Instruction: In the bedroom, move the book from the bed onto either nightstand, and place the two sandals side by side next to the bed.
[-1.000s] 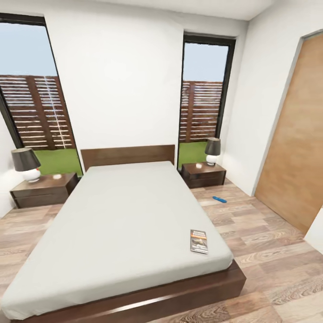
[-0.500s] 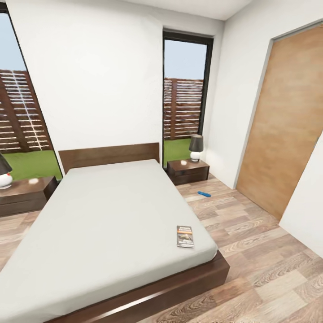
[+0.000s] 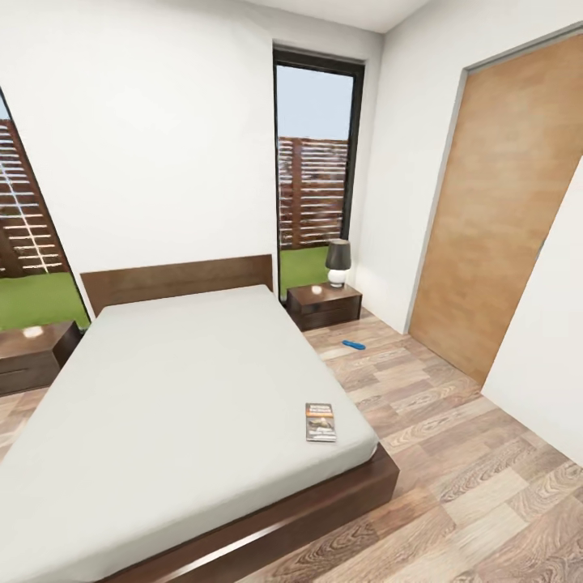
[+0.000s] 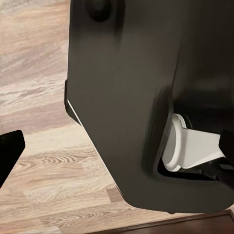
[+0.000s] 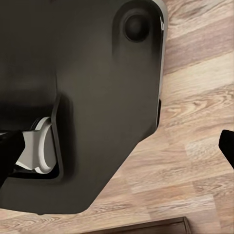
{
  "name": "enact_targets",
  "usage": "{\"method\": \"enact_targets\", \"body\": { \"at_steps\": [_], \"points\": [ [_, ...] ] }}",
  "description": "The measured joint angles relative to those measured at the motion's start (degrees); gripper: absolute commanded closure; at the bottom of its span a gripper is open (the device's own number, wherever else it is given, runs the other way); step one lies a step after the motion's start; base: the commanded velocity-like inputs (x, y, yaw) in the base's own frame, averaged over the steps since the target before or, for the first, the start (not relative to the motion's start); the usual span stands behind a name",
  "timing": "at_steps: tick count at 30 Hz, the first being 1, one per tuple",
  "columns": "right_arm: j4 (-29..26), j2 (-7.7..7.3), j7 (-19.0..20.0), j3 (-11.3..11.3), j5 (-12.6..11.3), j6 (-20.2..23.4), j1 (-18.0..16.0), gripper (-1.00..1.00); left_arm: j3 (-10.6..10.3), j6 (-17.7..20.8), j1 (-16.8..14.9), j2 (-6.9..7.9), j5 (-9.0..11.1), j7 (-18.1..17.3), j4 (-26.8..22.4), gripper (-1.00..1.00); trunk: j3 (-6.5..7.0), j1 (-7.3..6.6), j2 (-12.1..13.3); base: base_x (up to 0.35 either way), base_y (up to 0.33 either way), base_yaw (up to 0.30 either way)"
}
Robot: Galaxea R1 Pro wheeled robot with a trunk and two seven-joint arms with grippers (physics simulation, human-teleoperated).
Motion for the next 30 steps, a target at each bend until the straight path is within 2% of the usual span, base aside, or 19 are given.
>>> {"method": "enact_targets", "body": {
  "at_steps": [16,30],
  "points": [
    [0.00,0.01,-0.09,0.00,0.00,0.05,0.00,-1.00,0.00,-0.01,0.03,-0.08,0.00,0.00,0.02,-1.00,-0.10,0.00,0.00,0.000,-0.020,0.014],
    [0.00,0.01,-0.18,0.03,0.00,0.08,0.00,-1.00,0.00,-0.03,0.02,-0.09,0.00,0.00,0.02,-1.00,-0.57,-0.01,0.00,0.061,-0.271,0.188]
  ]
}}
